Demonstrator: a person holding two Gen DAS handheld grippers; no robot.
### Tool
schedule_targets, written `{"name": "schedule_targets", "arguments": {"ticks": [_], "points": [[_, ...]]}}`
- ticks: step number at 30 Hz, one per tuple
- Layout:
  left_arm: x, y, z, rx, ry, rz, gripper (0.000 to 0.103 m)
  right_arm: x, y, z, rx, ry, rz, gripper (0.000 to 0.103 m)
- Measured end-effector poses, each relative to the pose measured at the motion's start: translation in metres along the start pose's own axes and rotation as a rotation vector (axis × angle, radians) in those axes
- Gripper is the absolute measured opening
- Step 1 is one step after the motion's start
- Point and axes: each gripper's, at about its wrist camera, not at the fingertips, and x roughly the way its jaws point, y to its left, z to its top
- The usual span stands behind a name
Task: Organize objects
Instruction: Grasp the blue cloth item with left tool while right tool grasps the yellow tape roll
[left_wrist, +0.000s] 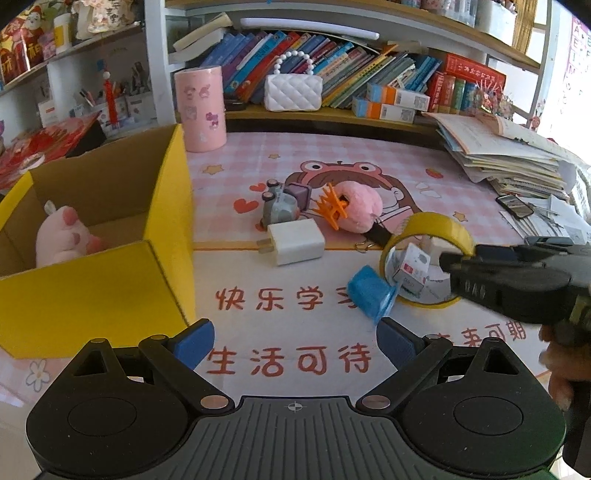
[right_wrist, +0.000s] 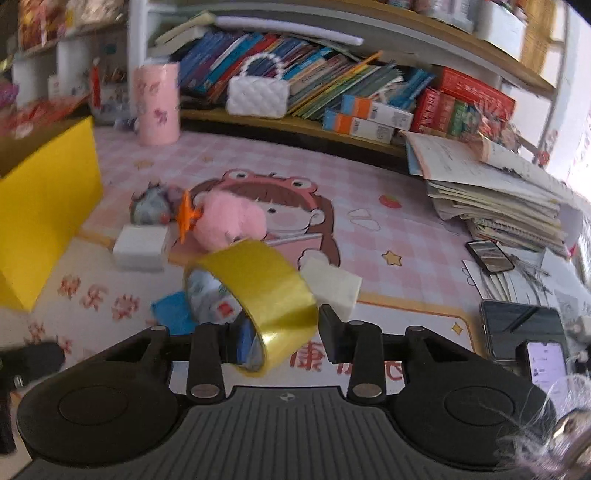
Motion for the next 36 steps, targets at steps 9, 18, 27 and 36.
{"name": "schedule_targets", "arguments": {"ticks": [9,18,27,36], "points": [[0.024,-0.023,0.009,0.057,0.038,-0.051,0.096,0.012,-0.058,0.012,0.382,0.085,0.134,0.014],[0.057,-0.049,0.019,0.133,0.061,-0.058,0.069,-0.003,-0.087,0.009,0.476,0.049,0.116,0.007],[0.09,-0.059,0.024,0.097,0.109,-0.088,0.036,-0.025,-0.085,-0.005,0.409,0.049,0.086,0.007],[0.07,-0.039,0.021,0.062,0.032,-0.112,0.021,-0.039,-0.07,-0.017,0.378,0.072,0.074,0.007]]}}
